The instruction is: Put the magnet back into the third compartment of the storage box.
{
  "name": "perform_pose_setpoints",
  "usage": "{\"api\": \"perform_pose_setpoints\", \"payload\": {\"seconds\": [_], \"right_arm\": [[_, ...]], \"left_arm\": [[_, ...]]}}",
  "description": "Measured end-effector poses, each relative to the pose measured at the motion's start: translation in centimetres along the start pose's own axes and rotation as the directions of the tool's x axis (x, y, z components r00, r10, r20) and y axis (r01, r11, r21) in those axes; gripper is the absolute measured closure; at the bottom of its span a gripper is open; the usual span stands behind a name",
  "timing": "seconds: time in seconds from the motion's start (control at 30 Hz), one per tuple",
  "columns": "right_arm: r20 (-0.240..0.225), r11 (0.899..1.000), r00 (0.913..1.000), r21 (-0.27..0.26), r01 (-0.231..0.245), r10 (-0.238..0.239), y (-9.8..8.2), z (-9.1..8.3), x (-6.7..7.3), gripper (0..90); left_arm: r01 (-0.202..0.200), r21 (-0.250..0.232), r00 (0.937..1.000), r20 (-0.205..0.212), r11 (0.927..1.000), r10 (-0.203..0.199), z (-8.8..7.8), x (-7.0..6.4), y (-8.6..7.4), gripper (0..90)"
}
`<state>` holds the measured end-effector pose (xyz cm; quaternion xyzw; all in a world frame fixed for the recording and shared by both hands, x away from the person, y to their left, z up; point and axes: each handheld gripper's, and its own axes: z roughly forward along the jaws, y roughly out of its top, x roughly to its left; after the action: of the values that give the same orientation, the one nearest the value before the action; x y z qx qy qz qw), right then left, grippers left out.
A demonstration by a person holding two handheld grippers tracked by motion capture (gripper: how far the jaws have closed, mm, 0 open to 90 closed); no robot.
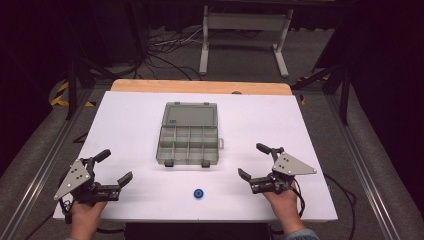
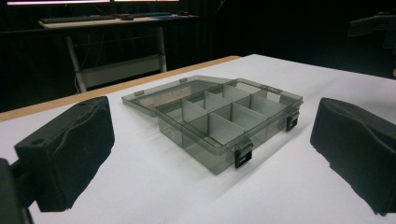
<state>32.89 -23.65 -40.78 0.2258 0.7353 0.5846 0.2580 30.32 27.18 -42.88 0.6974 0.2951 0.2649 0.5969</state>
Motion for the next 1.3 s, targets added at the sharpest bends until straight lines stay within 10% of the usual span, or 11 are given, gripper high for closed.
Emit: {"api": "perform_pose_setpoints", "payload": {"seconds": [0.6,0.83,1.17,1.3], "right_arm": [[-0.114,1.0,0.9933,0.01,0.021,-0.019,1.1,3.3,2.0,2.8],[-0.107,0.993,0.9923,0.088,0.073,-0.063,2.0,3.5,2.3,3.7],[-0.169,0.953,0.9824,0.275,0.125,-0.08,4.3,4.0,2.7,11.9],[-0.206,0.922,0.974,0.352,0.163,-0.093,5.2,4.4,3.1,13.3]], "left_arm": [[-0.008,0.003,1.0,0.001,1.0,0.008,-0.1,0.0,0.1,0.4],[-0.008,0.001,1.0,0.002,1.0,0.008,0.0,0.0,0.1,0.4],[-0.008,0.005,1.0,0.001,1.0,0.008,-0.1,0.0,0.1,0.4],[-0.008,0.004,1.0,0.0,1.0,0.008,0.0,0.0,0.1,0.4]]}}
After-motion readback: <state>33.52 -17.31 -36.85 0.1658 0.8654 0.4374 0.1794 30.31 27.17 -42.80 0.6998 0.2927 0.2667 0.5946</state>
